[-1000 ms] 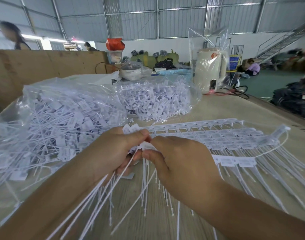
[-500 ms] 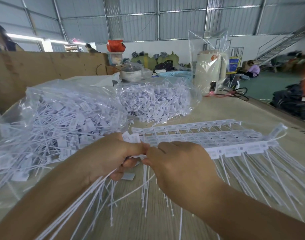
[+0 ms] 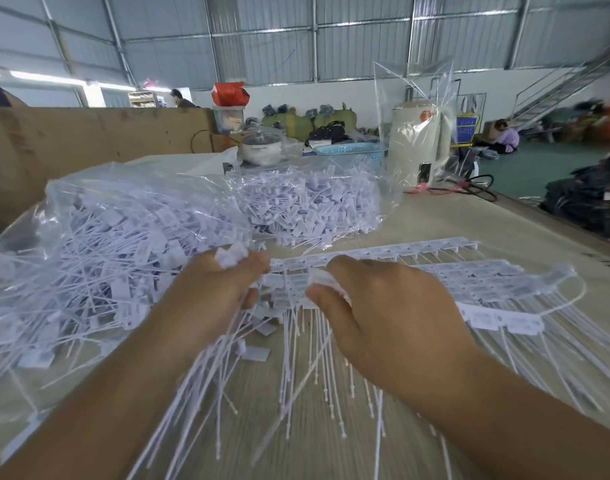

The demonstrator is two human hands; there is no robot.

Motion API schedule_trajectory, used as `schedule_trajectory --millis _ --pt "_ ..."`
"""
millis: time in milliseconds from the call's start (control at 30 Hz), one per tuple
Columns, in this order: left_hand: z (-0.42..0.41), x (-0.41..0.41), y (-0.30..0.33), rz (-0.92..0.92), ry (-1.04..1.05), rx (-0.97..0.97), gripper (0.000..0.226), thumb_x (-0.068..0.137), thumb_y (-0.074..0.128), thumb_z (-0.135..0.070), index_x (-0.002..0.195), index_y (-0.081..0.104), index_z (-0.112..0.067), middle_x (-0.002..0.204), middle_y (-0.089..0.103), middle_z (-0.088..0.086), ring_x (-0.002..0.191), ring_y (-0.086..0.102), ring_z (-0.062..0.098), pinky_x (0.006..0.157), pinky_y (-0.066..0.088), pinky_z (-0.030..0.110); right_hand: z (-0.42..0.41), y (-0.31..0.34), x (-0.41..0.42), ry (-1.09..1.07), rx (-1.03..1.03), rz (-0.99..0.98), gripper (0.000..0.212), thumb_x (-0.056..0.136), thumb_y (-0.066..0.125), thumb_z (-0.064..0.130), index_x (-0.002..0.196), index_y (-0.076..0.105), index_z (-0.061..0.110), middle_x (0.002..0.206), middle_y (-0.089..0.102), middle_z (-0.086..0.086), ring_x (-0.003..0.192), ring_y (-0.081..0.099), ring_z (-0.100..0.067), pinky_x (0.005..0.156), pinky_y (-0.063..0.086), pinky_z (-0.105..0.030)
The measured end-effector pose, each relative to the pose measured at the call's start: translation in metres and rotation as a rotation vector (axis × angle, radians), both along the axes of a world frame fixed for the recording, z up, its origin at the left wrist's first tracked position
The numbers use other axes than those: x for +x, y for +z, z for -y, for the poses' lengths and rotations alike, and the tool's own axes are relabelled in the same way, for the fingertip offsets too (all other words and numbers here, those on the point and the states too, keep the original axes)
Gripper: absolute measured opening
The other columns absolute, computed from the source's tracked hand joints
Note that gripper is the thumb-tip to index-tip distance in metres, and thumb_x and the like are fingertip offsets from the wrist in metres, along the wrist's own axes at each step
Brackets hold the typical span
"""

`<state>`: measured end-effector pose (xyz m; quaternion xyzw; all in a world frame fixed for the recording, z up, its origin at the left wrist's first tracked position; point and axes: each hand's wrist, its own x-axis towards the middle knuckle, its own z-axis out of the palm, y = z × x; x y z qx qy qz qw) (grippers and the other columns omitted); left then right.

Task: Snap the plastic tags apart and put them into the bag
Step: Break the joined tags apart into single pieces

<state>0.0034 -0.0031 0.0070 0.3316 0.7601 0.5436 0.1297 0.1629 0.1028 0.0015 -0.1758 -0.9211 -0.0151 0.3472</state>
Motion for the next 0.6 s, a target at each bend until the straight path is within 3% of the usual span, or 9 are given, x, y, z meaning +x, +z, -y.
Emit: schedule_trajectory --millis 67,133,200,267,367,467,600 --pt "-0.006 0.013 -0.007 0.059 -0.162 -0.005 0.028 0.084 0.056 -0.06 0.081 0.071 -0.036 0.053 0.062 -0.004 0.042 0.052 0.009 0.041 0.04 0.02 -0.002 0.0 0.0 0.067 -0.027 0.063 0.024 0.097 0.043 0.047 0.097 0.049 0.024 0.069 0.059 0.004 0.06 0.058 -0.023 0.048 0.03 -0.029" --pt "-0.011 0.022 -0.013 0.096 -0.242 0.044 0.042 0.078 0.057 -0.071 0.079 0.071 -0.031 0.052 0.061 -0.002 0.043 0.053 0.011 0.042 0.039 0.02 -0.003 -0.004 0.0 0.149 -0.094 0.082 0.031 0.096 0.036 0.052 0.116 0.038 0.029 0.072 0.053 0.008 0.069 0.061 -0.022 0.053 0.037 -0.031" --pt "-0.014 0.024 -0.016 0.079 -0.274 0.048 0.043 0.076 0.056 -0.071 0.07 0.069 -0.031 0.051 0.058 -0.002 0.041 0.052 0.01 0.041 0.038 0.021 -0.002 -0.007 -0.002 0.191 -0.121 0.084 0.038 0.094 0.033 0.054 0.124 0.032 0.03 0.07 0.05 0.01 0.07 0.061 -0.022 0.053 0.038 -0.033" --pt "-0.016 0.024 -0.02 0.04 -0.366 0.05 0.042 0.075 0.058 -0.064 0.064 0.064 -0.024 0.053 0.055 0.008 0.042 0.047 0.014 0.04 0.035 0.021 -0.002 -0.01 -0.003 0.229 -0.152 0.075 0.047 0.09 0.028 0.055 0.13 0.025 0.03 0.08 0.061 0.006 0.074 0.062 -0.022 0.057 0.042 -0.034" --pt "-0.018 0.025 -0.024 0.062 -0.449 0.072 0.046 0.07 0.061 -0.059 0.068 0.061 -0.013 0.062 0.049 0.032 0.045 0.043 0.022 0.039 0.033 0.022 0.002 -0.013 -0.005 0.29 -0.211 0.057 0.047 0.092 0.035 0.054 0.132 0.023 0.032 0.089 0.064 0.007 0.078 0.061 -0.018 0.058 0.039 -0.034" --pt "-0.018 0.022 -0.024 0.094 -0.47 0.111 0.029 0.072 0.064 -0.053 0.065 0.066 -0.025 0.054 0.053 0.011 0.04 0.043 0.016 0.038 0.034 0.019 0.001 -0.012 -0.005 0.321 -0.25 0.064 0.044 0.089 0.036 0.059 0.125 0.029 0.035 0.083 0.059 0.011 0.069 0.057 -0.012 0.055 0.04 -0.03" --pt "-0.016 0.012 -0.021 0.134 -0.377 0.173 0.038 0.064 0.067 -0.061 0.079 0.072 -0.026 0.054 0.051 0.012 0.039 0.042 0.016 0.038 0.034 0.019 -0.007 -0.005 0.0 0.274 -0.246 0.091 0.047 0.085 0.032 0.067 0.117 0.042 0.034 0.065 0.047 0.013 0.059 0.049 -0.005 0.052 0.037 -0.027"
